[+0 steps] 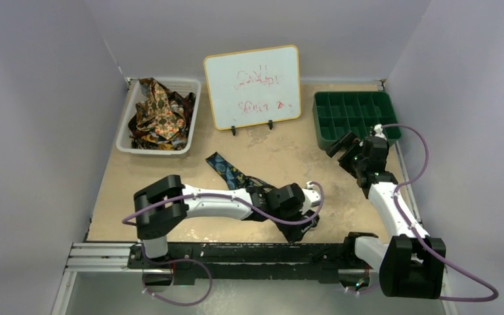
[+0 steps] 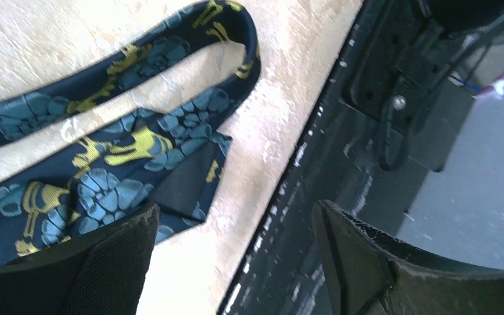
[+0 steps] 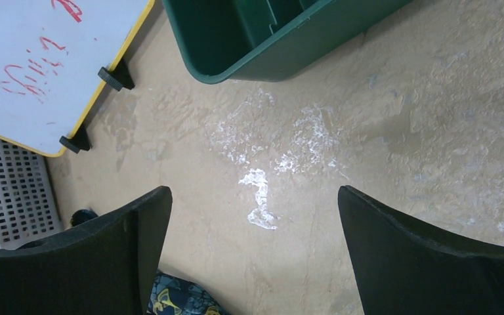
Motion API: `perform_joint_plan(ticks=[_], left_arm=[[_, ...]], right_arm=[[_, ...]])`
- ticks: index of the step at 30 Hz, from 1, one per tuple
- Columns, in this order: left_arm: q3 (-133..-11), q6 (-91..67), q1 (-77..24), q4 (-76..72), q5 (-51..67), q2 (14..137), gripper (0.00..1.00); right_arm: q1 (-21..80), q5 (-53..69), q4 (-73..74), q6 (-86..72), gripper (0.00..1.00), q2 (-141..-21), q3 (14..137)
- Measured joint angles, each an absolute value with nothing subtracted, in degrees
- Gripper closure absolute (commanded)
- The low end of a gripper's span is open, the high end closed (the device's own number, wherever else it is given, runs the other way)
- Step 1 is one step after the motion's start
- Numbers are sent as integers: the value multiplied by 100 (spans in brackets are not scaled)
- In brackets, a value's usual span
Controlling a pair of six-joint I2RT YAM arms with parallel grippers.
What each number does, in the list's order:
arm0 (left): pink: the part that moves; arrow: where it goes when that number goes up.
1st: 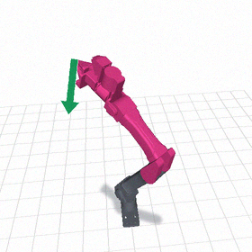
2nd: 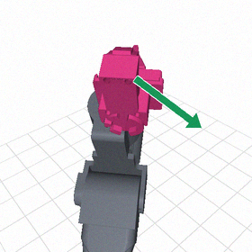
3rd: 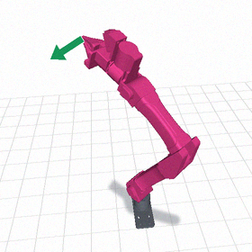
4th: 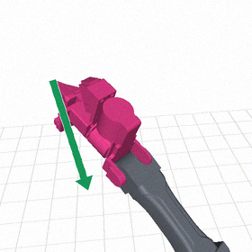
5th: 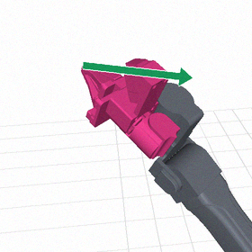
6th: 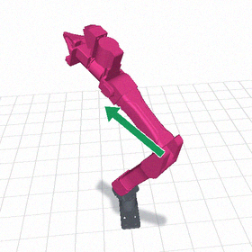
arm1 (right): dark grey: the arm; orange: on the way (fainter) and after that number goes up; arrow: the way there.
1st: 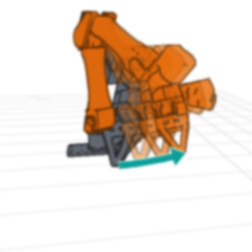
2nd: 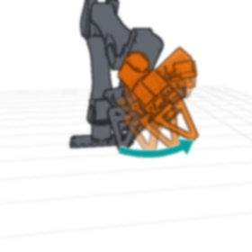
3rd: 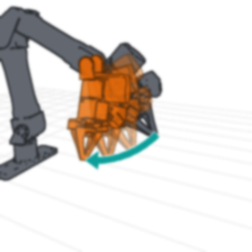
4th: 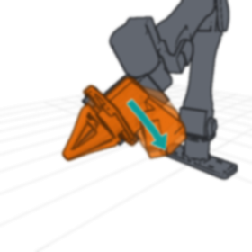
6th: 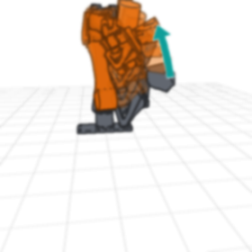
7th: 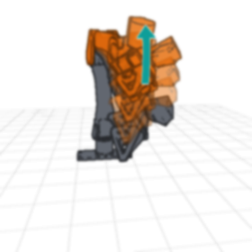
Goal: Roll the ties
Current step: Place the tie at the center of the board, then flatten out the tie at the center of the board.
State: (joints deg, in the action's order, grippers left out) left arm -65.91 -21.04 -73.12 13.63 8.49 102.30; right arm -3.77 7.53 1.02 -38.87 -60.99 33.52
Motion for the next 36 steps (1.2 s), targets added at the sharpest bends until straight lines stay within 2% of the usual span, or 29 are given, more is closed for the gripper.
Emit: perform_joint_plan(ticks=[7,12,15,23,27,36], left_arm=[[-6840,-1538,-7389,1354,-19,10473,18],[-6729,-1179,-7380,1441,-375,10353,27],[-6720,-961,-7349,1507,-384,10337,32],[-6742,-510,-7183,1546,-185,10414,32],[-6949,-333,-7126,1546,-16,10678,35],[-7076,-185,-7126,1544,126,11026,76]], right_arm=[[-377,1048,1,-3830,1,-6112,3350],[-377,1315,-93,-3769,1,-6128,3321],[-377,1417,-123,-3715,1,-6193,3317],[-377,1470,-134,-3601,1,-6224,3284],[-377,1476,-152,-3577,1,-6224,3262],[-377,1476,-163,-3507,1,-6226,3258]])
